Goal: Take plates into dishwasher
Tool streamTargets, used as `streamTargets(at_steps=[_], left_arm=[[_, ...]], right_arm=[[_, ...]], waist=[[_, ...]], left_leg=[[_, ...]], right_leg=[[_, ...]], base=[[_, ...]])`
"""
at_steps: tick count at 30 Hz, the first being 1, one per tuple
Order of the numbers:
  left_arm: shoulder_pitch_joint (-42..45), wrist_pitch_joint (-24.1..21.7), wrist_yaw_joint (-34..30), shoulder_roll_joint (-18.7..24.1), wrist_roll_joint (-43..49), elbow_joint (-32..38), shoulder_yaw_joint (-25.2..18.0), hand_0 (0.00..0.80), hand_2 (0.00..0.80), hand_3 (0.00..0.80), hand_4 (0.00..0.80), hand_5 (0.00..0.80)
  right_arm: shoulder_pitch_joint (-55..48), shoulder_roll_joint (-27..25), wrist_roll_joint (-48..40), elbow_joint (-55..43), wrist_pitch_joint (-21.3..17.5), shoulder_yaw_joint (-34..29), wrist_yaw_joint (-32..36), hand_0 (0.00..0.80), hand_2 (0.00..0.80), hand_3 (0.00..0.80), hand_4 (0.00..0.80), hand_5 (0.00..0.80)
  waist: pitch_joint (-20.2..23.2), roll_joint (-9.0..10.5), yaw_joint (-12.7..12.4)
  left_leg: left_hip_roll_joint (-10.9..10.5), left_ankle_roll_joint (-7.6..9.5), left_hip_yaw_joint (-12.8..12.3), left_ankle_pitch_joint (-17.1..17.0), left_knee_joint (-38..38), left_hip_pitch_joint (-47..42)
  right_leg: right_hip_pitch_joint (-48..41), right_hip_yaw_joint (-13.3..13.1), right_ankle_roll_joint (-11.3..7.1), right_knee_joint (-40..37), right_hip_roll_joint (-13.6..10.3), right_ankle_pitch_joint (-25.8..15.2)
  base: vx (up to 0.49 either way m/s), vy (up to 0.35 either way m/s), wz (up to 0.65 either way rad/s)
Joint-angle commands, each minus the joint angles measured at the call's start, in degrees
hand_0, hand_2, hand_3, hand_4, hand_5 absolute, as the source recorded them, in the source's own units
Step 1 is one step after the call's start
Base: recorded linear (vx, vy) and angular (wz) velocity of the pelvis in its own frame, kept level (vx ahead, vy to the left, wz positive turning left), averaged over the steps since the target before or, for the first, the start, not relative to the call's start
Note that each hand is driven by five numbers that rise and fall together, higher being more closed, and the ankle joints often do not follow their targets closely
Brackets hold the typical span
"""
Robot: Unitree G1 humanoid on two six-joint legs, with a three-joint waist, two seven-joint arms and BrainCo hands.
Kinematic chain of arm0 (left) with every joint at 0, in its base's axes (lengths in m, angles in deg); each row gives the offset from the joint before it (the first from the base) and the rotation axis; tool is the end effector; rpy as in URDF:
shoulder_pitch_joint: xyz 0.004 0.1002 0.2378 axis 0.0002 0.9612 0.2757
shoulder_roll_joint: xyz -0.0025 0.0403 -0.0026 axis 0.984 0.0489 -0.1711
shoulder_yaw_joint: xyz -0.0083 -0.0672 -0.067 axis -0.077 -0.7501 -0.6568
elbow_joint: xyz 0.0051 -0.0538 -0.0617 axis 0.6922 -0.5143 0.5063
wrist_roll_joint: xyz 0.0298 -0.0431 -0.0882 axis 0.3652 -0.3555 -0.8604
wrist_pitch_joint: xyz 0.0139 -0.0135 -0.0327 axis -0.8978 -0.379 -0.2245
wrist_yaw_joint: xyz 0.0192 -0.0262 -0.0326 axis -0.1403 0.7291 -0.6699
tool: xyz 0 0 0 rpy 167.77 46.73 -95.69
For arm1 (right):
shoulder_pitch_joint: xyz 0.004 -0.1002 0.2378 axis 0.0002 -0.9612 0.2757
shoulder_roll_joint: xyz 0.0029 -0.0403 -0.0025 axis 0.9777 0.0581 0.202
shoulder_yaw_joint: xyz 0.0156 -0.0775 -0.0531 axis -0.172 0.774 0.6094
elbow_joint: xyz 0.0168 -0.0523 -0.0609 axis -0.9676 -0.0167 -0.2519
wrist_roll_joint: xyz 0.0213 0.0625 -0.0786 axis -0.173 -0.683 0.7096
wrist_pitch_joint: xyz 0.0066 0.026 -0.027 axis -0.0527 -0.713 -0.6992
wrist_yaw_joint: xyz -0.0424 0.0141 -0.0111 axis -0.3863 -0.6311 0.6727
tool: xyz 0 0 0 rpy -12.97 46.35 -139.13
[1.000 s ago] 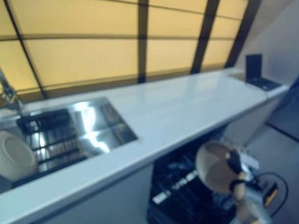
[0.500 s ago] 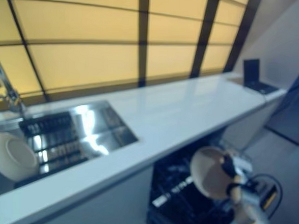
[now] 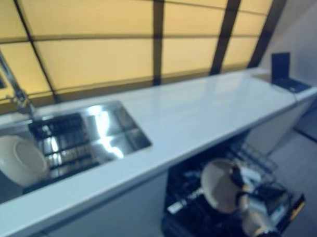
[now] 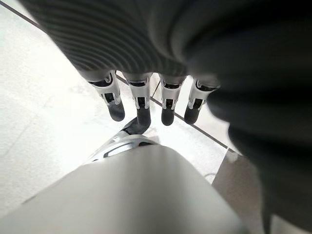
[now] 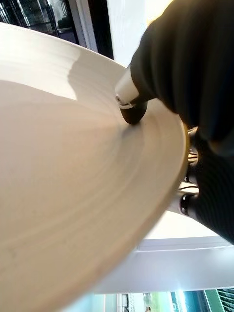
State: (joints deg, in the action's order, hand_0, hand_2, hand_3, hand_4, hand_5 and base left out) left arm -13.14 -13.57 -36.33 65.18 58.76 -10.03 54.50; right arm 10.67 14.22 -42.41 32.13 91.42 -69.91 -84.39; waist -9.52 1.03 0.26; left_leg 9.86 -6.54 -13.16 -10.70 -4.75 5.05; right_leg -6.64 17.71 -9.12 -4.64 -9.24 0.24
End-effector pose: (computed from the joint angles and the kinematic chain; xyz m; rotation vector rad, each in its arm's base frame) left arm 0.1061 0.2182 -0.0993 0.4143 1.1517 -0.2681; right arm 0.2674 -0.2585 0.0740 -1.3843 0.0466 -0.4102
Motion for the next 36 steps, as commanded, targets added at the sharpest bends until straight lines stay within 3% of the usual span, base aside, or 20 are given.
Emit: streamTargets(at_steps=[1, 18, 36], left_arm=[[-6.2, -1.8, -0.8, 0.6, -1.1, -0.6, 2.5, 0.0, 0.0, 0.0, 0.0, 0.0], [-9.1, -2.5, -0.4, 1.0, -4.0, 0.7, 3.8, 0.0, 0.0, 0.0, 0.0, 0.0], [-11.7, -2.7, 0.3, -0.1, -5.3, 0.4, 4.3, 0.0, 0.0, 0.0, 0.0, 0.0]], right_arm=[[8.4, -2.9, 0.4, 1.1, 0.8, 0.7, -3.3, 0.8, 0.8, 0.8, 0.8, 0.8], [14.0, -4.6, 0.3, 4.3, 1.3, 4.7, -4.0, 0.8, 0.8, 0.8, 0.8, 0.8], [17.3, 1.5, -0.6, 7.3, 4.9, 8.7, -3.6, 0.8, 0.8, 0.8, 0.8, 0.8]], waist=[[-3.4, 0.39, -2.4], [-7.3, -1.59, -3.2], [-8.9, -2.57, -4.0]], left_leg=[[-3.0, 4.64, 0.3, 5.5, 0.7, 0.6], [-3.9, 4.99, 2.0, 5.2, 1.3, 3.5], [-4.8, 5.42, 2.5, 5.5, 1.0, 4.3]], right_leg=[[7.7, -2.4, 4.29, 8.4, 2.0, 1.5], [11.9, -1.8, 4.31, 12.3, 0.9, 2.7], [13.7, -1.4, 4.07, 13.6, 0.3, 2.9]], base=[[-0.035, -0.022, 0.06], [-0.018, 0.0, 0.01], [-0.016, 0.009, 0.01]])
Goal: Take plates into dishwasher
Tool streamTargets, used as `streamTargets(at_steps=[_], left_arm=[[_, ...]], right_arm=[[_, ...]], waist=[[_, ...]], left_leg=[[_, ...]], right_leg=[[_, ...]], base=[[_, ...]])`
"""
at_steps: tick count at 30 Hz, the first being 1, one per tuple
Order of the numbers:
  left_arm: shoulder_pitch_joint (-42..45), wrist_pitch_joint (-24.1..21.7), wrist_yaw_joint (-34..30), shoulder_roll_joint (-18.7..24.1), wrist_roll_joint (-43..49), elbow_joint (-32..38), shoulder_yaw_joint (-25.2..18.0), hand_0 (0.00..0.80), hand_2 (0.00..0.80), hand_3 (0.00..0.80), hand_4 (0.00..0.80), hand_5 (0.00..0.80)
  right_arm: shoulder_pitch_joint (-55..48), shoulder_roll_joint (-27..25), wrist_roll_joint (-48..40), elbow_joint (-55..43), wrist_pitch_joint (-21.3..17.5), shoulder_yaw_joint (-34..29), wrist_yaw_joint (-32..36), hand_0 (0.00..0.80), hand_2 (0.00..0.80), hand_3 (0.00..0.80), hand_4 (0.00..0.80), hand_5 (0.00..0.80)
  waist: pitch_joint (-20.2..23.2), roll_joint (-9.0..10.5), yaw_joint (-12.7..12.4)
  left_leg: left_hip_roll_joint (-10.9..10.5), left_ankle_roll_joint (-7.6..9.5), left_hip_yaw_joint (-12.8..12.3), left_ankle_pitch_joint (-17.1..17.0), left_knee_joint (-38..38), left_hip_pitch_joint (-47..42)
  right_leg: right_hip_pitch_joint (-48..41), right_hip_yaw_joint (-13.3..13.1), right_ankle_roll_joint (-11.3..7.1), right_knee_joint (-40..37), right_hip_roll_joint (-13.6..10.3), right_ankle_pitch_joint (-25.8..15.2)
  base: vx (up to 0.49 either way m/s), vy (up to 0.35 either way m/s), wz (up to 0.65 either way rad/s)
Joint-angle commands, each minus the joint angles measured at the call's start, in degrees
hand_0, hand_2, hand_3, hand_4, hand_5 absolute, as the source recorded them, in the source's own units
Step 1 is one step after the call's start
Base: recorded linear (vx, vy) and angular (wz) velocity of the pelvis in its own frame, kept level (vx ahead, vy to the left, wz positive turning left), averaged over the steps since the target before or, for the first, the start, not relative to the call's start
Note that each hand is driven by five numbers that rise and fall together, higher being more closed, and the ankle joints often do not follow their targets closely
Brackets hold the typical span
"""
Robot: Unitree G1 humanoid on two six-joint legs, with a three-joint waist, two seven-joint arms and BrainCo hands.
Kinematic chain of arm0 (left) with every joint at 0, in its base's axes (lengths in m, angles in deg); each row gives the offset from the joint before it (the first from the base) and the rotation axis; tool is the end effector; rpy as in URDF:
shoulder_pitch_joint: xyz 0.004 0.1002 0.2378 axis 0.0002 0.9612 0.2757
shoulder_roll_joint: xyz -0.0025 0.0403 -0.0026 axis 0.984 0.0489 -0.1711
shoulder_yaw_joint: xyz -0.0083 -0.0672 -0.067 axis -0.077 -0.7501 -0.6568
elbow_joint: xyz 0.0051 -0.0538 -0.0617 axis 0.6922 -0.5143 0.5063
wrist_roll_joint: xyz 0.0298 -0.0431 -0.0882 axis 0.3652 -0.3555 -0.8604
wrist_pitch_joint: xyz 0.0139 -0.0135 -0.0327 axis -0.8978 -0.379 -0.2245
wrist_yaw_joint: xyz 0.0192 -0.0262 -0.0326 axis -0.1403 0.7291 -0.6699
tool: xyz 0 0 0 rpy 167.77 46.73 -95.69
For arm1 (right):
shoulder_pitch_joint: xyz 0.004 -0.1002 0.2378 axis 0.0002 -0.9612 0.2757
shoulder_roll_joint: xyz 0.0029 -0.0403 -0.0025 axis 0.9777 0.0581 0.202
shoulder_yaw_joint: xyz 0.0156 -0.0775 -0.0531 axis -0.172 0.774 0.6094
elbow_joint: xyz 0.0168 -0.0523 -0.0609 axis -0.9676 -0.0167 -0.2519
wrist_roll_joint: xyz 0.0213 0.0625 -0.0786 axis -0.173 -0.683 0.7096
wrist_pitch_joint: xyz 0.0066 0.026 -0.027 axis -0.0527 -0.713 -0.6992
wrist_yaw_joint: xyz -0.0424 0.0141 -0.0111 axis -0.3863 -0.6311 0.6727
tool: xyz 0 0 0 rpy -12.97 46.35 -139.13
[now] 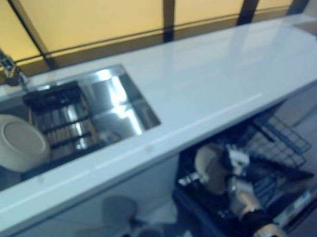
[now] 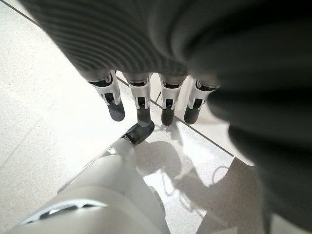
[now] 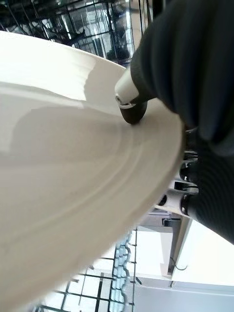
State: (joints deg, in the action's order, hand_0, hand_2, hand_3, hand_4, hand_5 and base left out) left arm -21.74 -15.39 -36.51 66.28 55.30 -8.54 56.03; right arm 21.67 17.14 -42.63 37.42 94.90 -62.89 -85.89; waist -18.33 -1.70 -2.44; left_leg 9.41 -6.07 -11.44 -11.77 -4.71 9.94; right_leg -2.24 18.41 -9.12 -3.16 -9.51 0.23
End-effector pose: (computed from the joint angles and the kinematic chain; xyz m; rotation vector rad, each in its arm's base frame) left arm 0.1623 0.2142 -0.0772 0.4218 0.9517 -0.2698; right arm 0.2992 -0.2297 0.0933 -1.4073 -0.0308 -0.4185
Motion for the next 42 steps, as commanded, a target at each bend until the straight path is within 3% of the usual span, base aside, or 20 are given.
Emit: streamTargets(at_steps=[1, 15, 35, 36, 37, 38, 40, 42], left_arm=[[-3.1, -0.9, 0.5, -1.2, -1.9, -1.2, 2.8, 0.0, 0.0, 0.0, 0.0, 0.0], [-3.4, -1.0, 0.8, -2.1, -2.1, -1.9, 3.0, 0.0, 0.0, 0.0, 0.0, 0.0], [-3.3, -0.5, 1.7, -3.2, -2.1, -2.4, 2.8, 0.0, 0.0, 0.0, 0.0, 0.0], [-3.2, -0.5, 1.7, -3.2, -2.1, -2.5, 2.7, 0.0, 0.0, 0.0, 0.0, 0.0], [-3.3, -0.5, 1.6, -3.2, -2.1, -2.6, 2.6, 0.0, 0.0, 0.0, 0.0, 0.0], [-3.4, -0.5, 1.7, -3.2, -2.2, -2.7, 2.6, 0.0, 0.0, 0.0, 0.0, 0.0], [-3.2, -0.6, 1.8, -3.1, -2.2, -2.7, 2.4, 0.0, 0.0, 0.0, 0.0, 0.0], [-3.0, -0.7, 1.7, -3.0, -2.2, -2.7, 2.2, 0.0, 0.0, 0.0, 0.0, 0.0]], right_arm=[[6.3, -1.0, -0.6, 2.3, 1.8, 1.9, -2.2, 0.8, 0.8, 0.8, 0.8, 0.8], [6.7, 4.3, -3.2, 3.5, 5.3, 4.0, -1.5, 0.8, 0.8, 0.8, 0.8, 0.8], [4.5, 8.9, -6.4, 3.3, 6.1, 5.2, -0.3, 0.8, 0.8, 0.8, 0.8, 0.8], [4.4, 8.9, -6.6, 3.4, 6.0, 5.0, -0.3, 0.769, 0.769, 0.769, 0.769, 0.769], [4.5, 9.0, -6.5, 3.7, 5.9, 5.0, -0.4, 0.555, 0.555, 0.555, 0.555, 0.555], [4.6, 9.1, -6.6, 3.9, 5.8, 5.0, -0.4, 0.452, 0.452, 0.452, 0.452, 0.452], [4.6, 8.9, -6.5, 4.2, 5.6, 4.7, -0.1, 0.417, 0.417, 0.417, 0.417, 0.417], [4.4, 8.7, -6.7, 4.5, 5.4, 4.6, -0.1, 0.21, 0.21, 0.21, 0.21, 0.21]], waist=[[-0.1, 0.15, -1.4], [-0.3, -0.08, -1.9], [0.3, 0.45, -2.4], [0.4, 0.47, -2.4], [0.4, 0.47, -2.5], [0.5, 0.46, -2.5], [0.5, 0.45, -2.6], [0.6, 0.45, -2.7]], left_leg=[[-4.4, 4.94, 0.8, 6.5, 0.9, -0.7], [-4.5, 5.02, 1.0, 6.7, 0.7, -0.8], [-4.4, 4.9, 0.6, 6.6, 0.3, -1.6], [-4.3, 4.91, 0.6, 6.6, 0.3, -1.7], [-4.3, 4.88, 0.5, 6.5, 0.3, -1.7], [-4.3, 4.86, 0.5, 6.5, 0.3, -1.6], [-4.2, 4.77, 0.6, 6.4, 0.3, -1.6], [-4.2, 4.68, 0.6, 6.3, 0.2, -1.6]], right_leg=[[9.3, -2.0, 4.05, 12.1, 0.5, 2.9], [9.4, -1.8, 4.08, 12.3, 0.3, 2.8], [8.5, -0.9, 4.09, 11.5, 0.0, 2.3], [8.4, -0.8, 4.11, 11.4, 0.0, 2.3], [8.4, -0.7, 4.1, 11.4, 0.0, 2.2], [8.4, -0.7, 4.11, 11.4, 0.0, 2.2], [8.3, -0.5, 4.12, 11.3, 0.0, 2.2], [8.2, -0.3, 4.08, 11.1, 0.0, 2.1]], base=[[-0.003, 0.004, 0.04], [0.001, 0.002, 0.01], [0.0, 0.0, 0.0], [0.0, 0.0, 0.0], [0.0, 0.0, 0.0], [0.0, 0.0, 0.0], [0.0, 0.0, 0.0], [0.0, 0.0, 0.0]])
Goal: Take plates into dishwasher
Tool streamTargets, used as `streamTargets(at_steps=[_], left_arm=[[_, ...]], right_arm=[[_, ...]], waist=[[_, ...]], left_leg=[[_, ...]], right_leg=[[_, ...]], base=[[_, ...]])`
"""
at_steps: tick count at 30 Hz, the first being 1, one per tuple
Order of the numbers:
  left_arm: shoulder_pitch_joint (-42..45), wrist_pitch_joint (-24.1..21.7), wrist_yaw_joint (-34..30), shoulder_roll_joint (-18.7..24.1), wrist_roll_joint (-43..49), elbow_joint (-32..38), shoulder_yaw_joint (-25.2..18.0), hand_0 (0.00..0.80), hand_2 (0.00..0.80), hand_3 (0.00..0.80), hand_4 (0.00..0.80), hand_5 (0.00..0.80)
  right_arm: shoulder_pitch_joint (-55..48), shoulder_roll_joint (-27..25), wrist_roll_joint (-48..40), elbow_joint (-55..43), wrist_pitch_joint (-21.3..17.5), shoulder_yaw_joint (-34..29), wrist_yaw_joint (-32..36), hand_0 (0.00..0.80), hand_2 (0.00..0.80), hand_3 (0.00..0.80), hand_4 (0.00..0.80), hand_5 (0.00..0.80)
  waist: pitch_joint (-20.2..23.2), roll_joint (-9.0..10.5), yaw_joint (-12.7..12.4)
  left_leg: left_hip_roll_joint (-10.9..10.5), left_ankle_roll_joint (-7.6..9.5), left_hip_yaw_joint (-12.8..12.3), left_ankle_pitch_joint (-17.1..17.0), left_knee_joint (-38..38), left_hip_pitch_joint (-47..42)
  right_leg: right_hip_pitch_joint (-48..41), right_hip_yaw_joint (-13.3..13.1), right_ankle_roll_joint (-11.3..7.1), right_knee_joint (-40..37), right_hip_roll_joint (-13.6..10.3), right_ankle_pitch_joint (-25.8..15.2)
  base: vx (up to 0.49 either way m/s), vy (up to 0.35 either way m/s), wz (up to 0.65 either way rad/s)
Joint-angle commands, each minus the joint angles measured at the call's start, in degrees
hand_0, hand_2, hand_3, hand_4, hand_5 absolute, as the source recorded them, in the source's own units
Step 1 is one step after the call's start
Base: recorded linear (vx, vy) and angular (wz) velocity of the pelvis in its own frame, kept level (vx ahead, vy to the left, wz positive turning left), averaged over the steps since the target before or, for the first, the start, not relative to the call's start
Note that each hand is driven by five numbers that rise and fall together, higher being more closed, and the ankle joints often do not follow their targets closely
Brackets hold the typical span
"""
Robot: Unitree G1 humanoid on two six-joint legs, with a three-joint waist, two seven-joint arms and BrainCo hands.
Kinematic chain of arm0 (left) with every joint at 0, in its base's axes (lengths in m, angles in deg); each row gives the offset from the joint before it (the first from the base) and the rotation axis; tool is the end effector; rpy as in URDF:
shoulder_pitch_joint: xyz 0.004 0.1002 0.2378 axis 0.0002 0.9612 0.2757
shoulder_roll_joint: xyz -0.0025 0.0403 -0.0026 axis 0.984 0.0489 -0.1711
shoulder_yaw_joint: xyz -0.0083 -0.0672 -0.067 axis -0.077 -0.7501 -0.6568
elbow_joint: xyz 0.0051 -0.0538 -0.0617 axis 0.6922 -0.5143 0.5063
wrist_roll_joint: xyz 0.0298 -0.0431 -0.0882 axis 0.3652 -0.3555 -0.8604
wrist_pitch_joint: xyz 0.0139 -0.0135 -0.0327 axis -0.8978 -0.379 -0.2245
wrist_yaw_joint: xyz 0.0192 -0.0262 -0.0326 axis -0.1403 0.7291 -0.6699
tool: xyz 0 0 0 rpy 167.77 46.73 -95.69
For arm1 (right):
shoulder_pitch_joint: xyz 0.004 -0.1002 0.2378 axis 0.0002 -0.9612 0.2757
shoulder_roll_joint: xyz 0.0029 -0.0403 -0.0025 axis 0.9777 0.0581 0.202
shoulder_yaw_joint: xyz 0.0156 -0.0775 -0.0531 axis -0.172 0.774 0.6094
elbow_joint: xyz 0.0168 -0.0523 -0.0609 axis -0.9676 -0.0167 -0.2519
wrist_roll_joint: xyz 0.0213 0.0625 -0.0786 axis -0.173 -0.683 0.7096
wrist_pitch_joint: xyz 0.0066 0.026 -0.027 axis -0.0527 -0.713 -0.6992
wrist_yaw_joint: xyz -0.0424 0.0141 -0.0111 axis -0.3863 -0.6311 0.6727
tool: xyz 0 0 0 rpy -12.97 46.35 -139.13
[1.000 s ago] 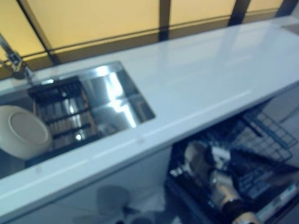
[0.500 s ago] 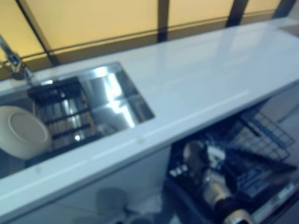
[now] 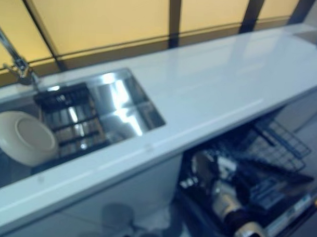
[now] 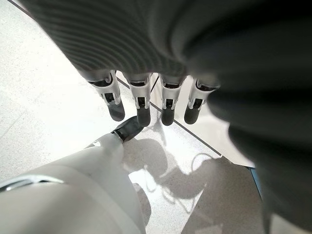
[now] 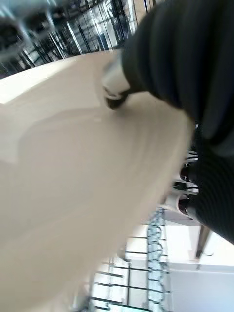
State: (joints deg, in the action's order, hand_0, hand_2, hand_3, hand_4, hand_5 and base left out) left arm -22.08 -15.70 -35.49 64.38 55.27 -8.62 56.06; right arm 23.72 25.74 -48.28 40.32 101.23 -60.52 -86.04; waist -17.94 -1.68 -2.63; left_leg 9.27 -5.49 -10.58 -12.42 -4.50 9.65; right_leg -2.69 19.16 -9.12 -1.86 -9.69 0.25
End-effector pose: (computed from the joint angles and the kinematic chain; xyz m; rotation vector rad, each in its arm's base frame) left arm 0.1641 0.2027 -0.0788 0.4041 0.9329 -0.2762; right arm 0.3038 -0.1897 0.0746 -1.2652 0.0969 -0.3733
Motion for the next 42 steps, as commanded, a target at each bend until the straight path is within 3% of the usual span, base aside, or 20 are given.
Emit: streamTargets(at_steps=[1, 2, 26, 42], left_arm=[[-2.7, -0.3, 0.6, -1.0, -2.2, -2.7, 2.1, 0.0, 0.0, 0.0, 0.0, 0.0], [-2.6, -0.3, 0.6, -1.0, -2.1, -2.6, 2.1, 0.0, 0.0, 0.0, 0.0, 0.0], [-1.5, -0.1, 0.4, -0.7, -1.7, -2.2, 1.0, 0.0, 0.0, 0.0, 0.0, 0.0], [3.2, 0.7, 1.8, 0.7, 0.0, -0.9, -4.1, 0.0, 0.0, 0.0, 0.0, 0.0]], right_arm=[[2.3, 0.1, -0.8, 1.6, -0.8, 2.2, 0.3, 0.107, 0.107, 0.107, 0.107, 0.107], [2.2, 0.0, -1.1, 1.6, -0.7, 2.2, 0.3, 0.0, 0.0, 0.0, 0.0, 0.0], [0.2, -0.6, -2.2, 2.2, -2.1, 0.3, 0.3, 0.0, 0.0, 0.0, 0.0, 0.0], [-14.2, -3.6, -5.5, -11.9, -7.3, -9.3, -0.7, 0.0, 0.0, 0.0, 0.0, 0.0]], waist=[[0.2, 0.44, -2.6], [0.2, 0.48, -2.6], [1.0, 0.84, -2.8], [2.8, 3.7, 0.1]], left_leg=[[-4.1, 4.07, -0.4, 6.9, 0.0, -1.3], [-4.0, 4.06, -0.4, 6.9, 0.0, -1.3], [-3.6, 3.95, -1.2, 6.8, -0.3, -2.0], [-2.3, 4.03, -3.6, 7.2, -0.5, -4.2]], right_leg=[[8.6, -0.9, 4.07, 9.8, 0.1, 2.1], [8.5, -0.8, 4.06, 9.8, 0.1, 2.1], [7.6, 0.0, 3.94, 9.3, -0.1, 1.9], [6.0, -1.6, 3.15, 7.4, 1.1, 0.7]], base=[[0.0, 0.0, 0.0], [0.0, 0.0, 0.0], [0.0, 0.0, 0.0], [0.003, -0.006, -0.01]])
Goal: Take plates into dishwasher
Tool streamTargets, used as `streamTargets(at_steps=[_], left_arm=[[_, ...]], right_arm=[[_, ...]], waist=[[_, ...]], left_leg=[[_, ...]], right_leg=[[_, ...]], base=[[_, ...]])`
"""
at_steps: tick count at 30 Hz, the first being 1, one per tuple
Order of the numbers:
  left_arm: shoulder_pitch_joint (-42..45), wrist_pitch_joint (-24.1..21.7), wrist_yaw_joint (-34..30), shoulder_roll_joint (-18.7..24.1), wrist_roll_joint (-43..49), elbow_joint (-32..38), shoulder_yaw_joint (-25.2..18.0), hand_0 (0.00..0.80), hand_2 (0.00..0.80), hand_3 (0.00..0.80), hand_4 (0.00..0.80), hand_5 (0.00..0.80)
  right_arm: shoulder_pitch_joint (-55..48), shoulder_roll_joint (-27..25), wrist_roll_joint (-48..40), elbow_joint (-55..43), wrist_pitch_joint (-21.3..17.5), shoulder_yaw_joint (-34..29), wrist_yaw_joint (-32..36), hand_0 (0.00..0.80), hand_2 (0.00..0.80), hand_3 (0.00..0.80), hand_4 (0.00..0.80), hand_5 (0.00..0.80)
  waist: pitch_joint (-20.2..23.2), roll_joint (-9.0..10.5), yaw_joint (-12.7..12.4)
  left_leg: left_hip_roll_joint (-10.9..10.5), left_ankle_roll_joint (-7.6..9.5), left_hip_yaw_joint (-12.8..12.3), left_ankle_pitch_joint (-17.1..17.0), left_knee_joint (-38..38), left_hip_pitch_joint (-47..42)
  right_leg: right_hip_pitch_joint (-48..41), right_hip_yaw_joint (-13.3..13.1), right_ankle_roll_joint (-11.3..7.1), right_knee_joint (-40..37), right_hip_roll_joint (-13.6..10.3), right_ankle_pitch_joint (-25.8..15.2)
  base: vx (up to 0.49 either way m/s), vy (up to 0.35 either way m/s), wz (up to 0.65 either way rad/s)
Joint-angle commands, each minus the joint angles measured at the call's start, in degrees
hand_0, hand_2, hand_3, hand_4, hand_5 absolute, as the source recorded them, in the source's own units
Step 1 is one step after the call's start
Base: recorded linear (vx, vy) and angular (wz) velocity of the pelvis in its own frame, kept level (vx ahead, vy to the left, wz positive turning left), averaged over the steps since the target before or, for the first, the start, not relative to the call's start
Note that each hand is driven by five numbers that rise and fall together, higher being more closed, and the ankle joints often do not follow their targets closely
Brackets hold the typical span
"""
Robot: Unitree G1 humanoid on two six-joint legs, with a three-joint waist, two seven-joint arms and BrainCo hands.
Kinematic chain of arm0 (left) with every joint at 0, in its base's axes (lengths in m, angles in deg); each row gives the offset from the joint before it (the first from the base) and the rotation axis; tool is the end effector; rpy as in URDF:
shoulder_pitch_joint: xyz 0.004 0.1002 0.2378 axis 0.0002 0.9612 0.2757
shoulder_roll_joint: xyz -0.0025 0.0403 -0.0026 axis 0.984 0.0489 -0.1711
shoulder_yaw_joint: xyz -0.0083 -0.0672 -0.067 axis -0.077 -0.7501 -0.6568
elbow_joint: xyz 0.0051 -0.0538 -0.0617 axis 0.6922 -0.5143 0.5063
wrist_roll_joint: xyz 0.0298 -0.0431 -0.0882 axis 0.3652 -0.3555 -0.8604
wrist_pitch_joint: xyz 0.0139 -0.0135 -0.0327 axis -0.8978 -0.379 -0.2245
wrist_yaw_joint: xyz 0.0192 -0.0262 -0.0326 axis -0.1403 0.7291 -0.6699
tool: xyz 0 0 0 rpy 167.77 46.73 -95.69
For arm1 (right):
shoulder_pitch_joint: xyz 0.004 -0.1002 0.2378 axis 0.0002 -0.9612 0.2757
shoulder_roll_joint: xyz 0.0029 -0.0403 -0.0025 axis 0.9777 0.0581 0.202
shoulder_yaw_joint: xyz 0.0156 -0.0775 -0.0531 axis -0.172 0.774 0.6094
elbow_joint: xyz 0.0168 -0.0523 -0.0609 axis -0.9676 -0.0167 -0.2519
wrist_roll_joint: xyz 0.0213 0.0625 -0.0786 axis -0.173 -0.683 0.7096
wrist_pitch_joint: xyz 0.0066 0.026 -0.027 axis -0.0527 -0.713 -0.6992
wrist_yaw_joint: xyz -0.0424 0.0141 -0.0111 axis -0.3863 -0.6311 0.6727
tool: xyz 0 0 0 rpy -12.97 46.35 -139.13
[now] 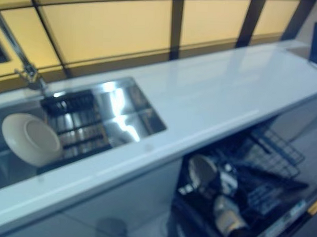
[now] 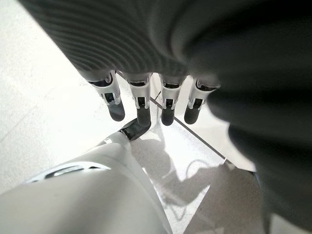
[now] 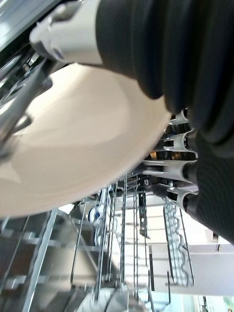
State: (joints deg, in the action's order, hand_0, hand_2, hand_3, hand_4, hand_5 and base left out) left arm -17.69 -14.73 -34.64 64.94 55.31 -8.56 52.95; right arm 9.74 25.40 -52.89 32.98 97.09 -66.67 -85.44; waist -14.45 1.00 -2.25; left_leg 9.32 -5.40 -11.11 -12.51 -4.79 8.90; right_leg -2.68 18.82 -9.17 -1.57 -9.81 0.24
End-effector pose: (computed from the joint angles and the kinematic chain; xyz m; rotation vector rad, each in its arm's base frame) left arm 0.1393 0.2140 -0.0877 0.3714 1.0156 -0.2045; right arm 0.2629 -0.2059 0.0368 -1.1028 0.2153 -0.3339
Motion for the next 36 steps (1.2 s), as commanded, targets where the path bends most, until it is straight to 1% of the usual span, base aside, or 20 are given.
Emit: streamTargets(at_steps=[1, 3, 7, 13, 17, 20, 21, 22, 24, 27, 28, 31, 33, 34, 36], left_arm=[[-0.9, -0.1, 1.0, 0.2, 0.2, -0.7, -1.3, 0.0, 0.0, 0.0, 0.0, 0.0], [0.5, 0.1, 1.1, 0.4, 0.8, 0.0, -2.5, 0.0, 0.0, 0.0, 0.0, 0.0], [1.8, 0.2, 1.2, 0.3, 1.1, 0.3, -3.5, 0.0, 0.0, 0.0, 0.0, 0.0], [4.2, -0.2, 1.6, -0.1, 0.9, 0.1, -5.6, 0.0, 0.0, 0.0, 0.0, 0.0], [5.4, -0.4, 1.9, -0.5, 0.4, -0.6, -6.8, 0.0, 0.0, 0.0, 0.0, 0.0], [5.8, 0.0, 2.0, -0.6, -0.2, -0.6, -7.1, 0.0, 0.0, 0.0, 0.0, 0.0], [6.3, -0.2, 1.9, -0.6, -0.4, -0.8, -7.5, 0.0, 0.0, 0.0, 0.0, 0.0], [6.4, -0.2, 1.9, -0.5, -0.6, -0.9, -7.5, 0.0, 0.0, 0.0, 0.0, 0.0], [6.7, -0.4, 2.2, -0.6, -1.2, -1.3, -7.4, 0.0, 0.0, 0.0, 0.0, 0.0], [6.8, -0.5, 2.3, -0.7, -1.7, -2.0, -7.1, 0.0, 0.0, 0.0, 0.0, 0.0], [6.9, -1.0, 2.3, -0.6, -2.1, -3.0, -7.0, 0.0, 0.0, 0.0, 0.0, 0.0], [7.2, -1.9, 2.2, -0.7, -2.6, -4.4, -6.9, 0.0, 0.0, 0.0, 0.0, 0.0], [7.5, -2.3, 2.4, -0.9, -3.0, -4.9, -6.4, 0.0, 0.0, 0.0, 0.0, 0.0], [7.9, -2.4, 2.4, -1.0, -3.3, -5.1, -6.6, 0.0, 0.0, 0.0, 0.0, 0.0], [8.2, -2.9, 2.6, -1.3, -3.8, -5.9, -6.5, 0.0, 0.0, 0.0, 0.0, 0.0]], right_arm=[[-1.3, -3.4, -1.3, -5.5, -3.8, -3.9, -1.2, 0.0, 0.0, 0.0, 0.0, 0.0], [-5.1, -3.5, -2.7, -8.8, -5.3, -6.6, -0.6, 0.0, 0.0, 0.0, 0.0, 0.0], [-9.5, -4.1, -4.2, -12.3, -7.9, -9.8, 0.1, 0.0, 0.0, 0.0, 0.0, 0.0], [-16.6, -5.6, -7.3, -20.5, -11.4, -16.0, 4.5, 0.0, 0.0, 0.0, 0.0, 0.0], [-20.4, -6.0, -12.8, -25.8, -14.1, -20.5, 7.6, 0.0, 0.0, 0.0, 0.0, 0.0], [-21.5, -5.9, -18.9, -27.9, -16.4, -22.8, 9.8, 0.0, 0.0, 0.0, 0.0, 0.0], [-22.0, -6.0, -23.7, -29.6, -17.6, -24.3, 11.6, 0.0, 0.0, 0.0, 0.0, 0.0], [-22.1, -5.9, -24.8, -30.1, -17.8, -24.8, 11.9, 0.0, 0.0, 0.0, 0.0, 0.0], [-21.8, -5.8, -28.5, -31.6, -19.4, -26.2, 13.1, 0.0, 0.0, 0.0, 0.0, 0.0], [-21.2, -5.9, -30.8, -33.1, -20.5, -27.3, 13.8, 0.0, 0.0, 0.0, 0.0, 0.0], [-20.5, -6.2, -34.1, -34.5, -21.6, -27.9, 14.2, 0.0, 0.0, 0.0, 0.0, 0.0], [-19.2, -6.2, -39.2, -36.3, -23.1, -28.4, 16.0, 0.0, 0.0, 0.0, 0.0, 0.0], [-18.5, -6.1, -41.0, -37.1, -24.5, -28.3, 17.2, 0.0, 0.0, 0.0, 0.0, 0.0], [-17.8, -6.4, -43.3, -38.7, -25.3, -28.4, 18.7, 0.0, 0.0, 0.0, 0.0, 0.0], [-16.4, -6.8, -43.1, -39.7, -27.0, -28.1, 20.4, 0.0, 0.0, 0.0, 0.0, 0.0]], waist=[[-0.6, 1.15, 0.0], [0.0, 1.53, 0.7], [0.7, 1.98, 1.6], [2.2, 2.63, 3.6], [3.2, 2.91, 4.9], [3.8, 2.94, 5.4], [4.2, 2.99, 5.6], [4.3, 3.01, 5.6], [4.8, 3.13, 5.6], [5.3, 3.17, 5.5], [5.6, 3.2, 5.4], [6.0, 3.27, 5.1], [6.2, 3.28, 4.9], [6.4, 3.34, 4.6], [6.6, 3.37, 4.2]], left_leg=[[-2.3, 3.95, -3.3, 7.4, -0.2, -3.7], [-2.0, 3.97, -3.7, 7.5, -0.2, -4.4], [-1.6, 3.94, -4.5, 7.8, -0.2, -5.1], [-1.0, 3.77, -6.2, 8.1, -0.2, -6.8], [-0.6, 3.68, -7.2, 8.4, -0.2, -8.0], [-0.5, 3.63, -7.6, 8.5, -0.2, -8.5], [-0.4, 3.57, -7.8, 8.6, -0.2, -8.8], [-0.4, 3.56, -7.9, 8.6, -0.2, -8.9], [-0.4, 3.5, -8.1, 8.7, -0.2, -9.3], [-0.5, 3.47, -8.1, 8.9, -0.2, -9.5], [-0.6, 3.46, -8.0, 9.0, -0.2, -9.7], [-0.8, 3.44, -7.7, 9.1, -0.2, -9.9], [-0.9, 3.44, -7.5, 9.2, -0.2, -10.0], [-1.1, 3.49, -7.2, 9.2, -0.2, -10.0], [-1.4, 3.62, -6.9, 9.4, -0.1, -10.2]], right_leg=[[5.8, -1.4, 3.19, 7.1, 1.3, 0.7], [5.4, -1.8, 3.08, 6.8, 1.5, 0.7], [4.6, -2.2, 3.02, 6.4, 1.8, 0.7], [3.1, -3.2, 3.0, 5.7, 2.3, 0.8], [2.1, -3.7, 3.1, 5.6, 2.5, 1.1], [1.6, -3.9, 3.19, 5.5, 2.5, 1.4], [1.2, -3.8, 3.23, 5.4, 2.5, 1.5], [1.0, -3.8, 3.24, 5.3, 2.5, 1.5], [0.5, -3.6, 3.33, 5.1, 2.5, 1.6], [0.1, -3.5, 3.42, 5.0, 2.5, 1.8], [-0.2, -3.4, 3.51, 4.7, 2.6, 1.7], [-0.6, -3.4, 3.7, 4.2, 2.6, 1.7], [-0.7, -3.4, 3.79, 4.0, 2.6, 1.7], [-0.9, -3.4, 3.87, 3.8, 2.6, 1.7], [-1.2, -3.4, 4.0, 3.8, 2.5, 1.8]], base=[[0.021, -0.023, -0.13], [0.023, -0.025, -0.18], [0.024, -0.014, -0.08], [0.042, 0.006, -0.15], [0.051, 0.017, -0.12], [0.044, 0.019, -0.04], [0.056, 0.023, -0.04], [0.057, 0.019, -0.07], [0.048, 0.011, -0.11], [0.045, 0.012, -0.05], [0.073, 0.024, 0.01], [0.058, 0.03, 0.02], [0.068, 0.05, 0.02], [0.089, 0.066, 0.05], [0.098, 0.081, 0.1]])
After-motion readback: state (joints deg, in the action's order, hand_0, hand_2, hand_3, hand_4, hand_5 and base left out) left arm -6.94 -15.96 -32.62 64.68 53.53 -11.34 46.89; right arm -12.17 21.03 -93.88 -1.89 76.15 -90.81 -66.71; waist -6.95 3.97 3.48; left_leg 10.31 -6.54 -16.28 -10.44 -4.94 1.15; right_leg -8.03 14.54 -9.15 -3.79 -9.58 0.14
